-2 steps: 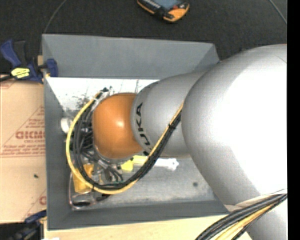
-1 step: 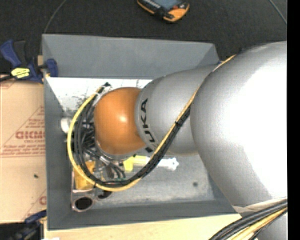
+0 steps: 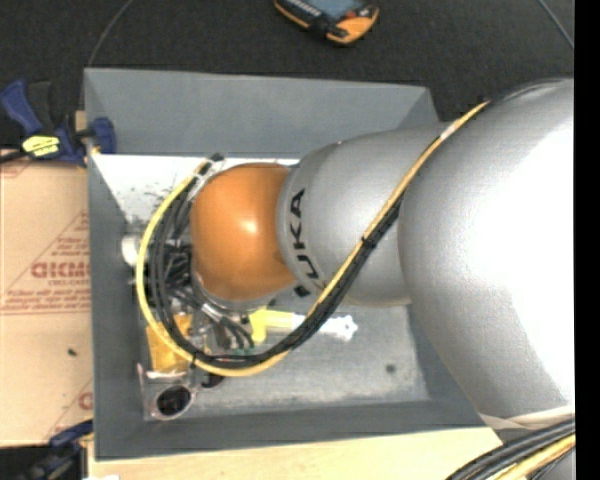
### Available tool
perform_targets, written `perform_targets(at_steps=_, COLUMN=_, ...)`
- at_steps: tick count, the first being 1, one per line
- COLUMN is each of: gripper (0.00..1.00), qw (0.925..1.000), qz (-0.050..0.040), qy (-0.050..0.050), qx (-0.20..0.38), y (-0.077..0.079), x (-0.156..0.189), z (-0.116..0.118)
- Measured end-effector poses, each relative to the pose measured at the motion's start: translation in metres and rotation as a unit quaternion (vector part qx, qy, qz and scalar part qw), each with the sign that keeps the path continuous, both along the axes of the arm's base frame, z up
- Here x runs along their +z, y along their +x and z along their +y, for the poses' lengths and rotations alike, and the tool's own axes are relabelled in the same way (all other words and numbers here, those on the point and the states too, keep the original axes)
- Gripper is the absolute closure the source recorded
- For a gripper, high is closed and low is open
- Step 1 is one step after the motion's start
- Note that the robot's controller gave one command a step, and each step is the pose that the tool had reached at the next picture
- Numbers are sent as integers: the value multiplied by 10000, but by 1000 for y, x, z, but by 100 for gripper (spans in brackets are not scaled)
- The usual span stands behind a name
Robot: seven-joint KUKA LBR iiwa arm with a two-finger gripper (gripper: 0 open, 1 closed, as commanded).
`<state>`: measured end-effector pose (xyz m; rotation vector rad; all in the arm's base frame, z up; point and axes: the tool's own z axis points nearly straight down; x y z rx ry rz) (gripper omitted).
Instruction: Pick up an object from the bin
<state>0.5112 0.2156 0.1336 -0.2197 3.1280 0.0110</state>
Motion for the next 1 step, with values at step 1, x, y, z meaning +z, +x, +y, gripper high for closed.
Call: perform_targets(at_steps=1, gripper=100, qw=10000, qz=-10, qy=4, qx=-2, y=1, x=16, z=0)
